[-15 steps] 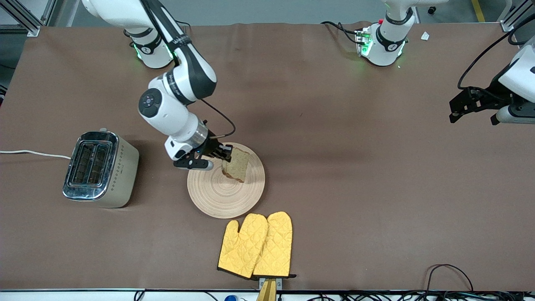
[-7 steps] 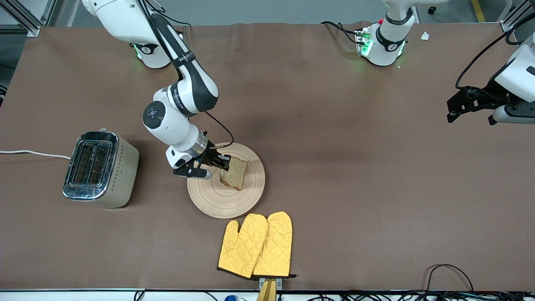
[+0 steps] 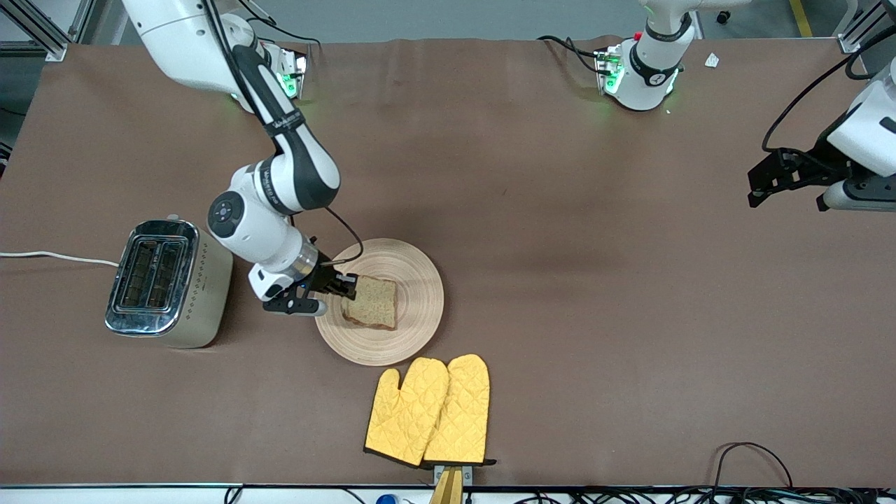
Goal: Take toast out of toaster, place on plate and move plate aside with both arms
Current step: 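Lower the bread onto the plate and open the right gripper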
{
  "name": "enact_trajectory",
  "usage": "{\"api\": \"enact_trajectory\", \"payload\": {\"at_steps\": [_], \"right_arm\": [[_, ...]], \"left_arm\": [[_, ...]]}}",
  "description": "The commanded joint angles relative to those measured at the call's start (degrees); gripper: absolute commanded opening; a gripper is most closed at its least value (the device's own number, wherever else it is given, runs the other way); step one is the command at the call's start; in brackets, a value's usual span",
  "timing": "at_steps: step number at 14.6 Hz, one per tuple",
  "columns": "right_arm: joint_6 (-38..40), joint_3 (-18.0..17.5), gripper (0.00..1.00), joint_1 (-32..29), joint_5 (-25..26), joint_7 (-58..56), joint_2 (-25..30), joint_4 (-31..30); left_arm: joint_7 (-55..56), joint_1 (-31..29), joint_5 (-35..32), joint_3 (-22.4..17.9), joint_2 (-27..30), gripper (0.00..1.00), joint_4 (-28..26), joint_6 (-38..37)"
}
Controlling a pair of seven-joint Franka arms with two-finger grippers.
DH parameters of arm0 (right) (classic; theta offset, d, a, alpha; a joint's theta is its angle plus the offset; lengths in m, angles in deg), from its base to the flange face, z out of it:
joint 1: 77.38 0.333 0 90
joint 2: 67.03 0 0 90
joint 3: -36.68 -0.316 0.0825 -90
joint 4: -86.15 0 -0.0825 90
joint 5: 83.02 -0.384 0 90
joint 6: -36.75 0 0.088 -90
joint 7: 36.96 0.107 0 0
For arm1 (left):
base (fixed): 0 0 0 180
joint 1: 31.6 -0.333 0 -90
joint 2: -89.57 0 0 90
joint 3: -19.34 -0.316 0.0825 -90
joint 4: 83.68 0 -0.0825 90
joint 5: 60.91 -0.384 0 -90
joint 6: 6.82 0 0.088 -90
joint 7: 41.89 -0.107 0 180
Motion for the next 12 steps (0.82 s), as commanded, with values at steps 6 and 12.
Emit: {"api": "enact_trajectory", "payload": {"at_steps": [6, 12], "right_arm": [[-1.1, -0.5, 0.03, -2.8, -1.1, -3.3, 0.5, -5.4], [-0.8, -0.2, 0.87, -3.9, -0.8, -3.6, 0.6, -5.0]], "left_arm": [[0.7, -0.4, -0.9, 0.7, -1.5, 1.0, 0.5, -4.1], [0.5, 0.3, 1.3, 0.7, -2.1, 1.0, 0.4, -5.4]]}}
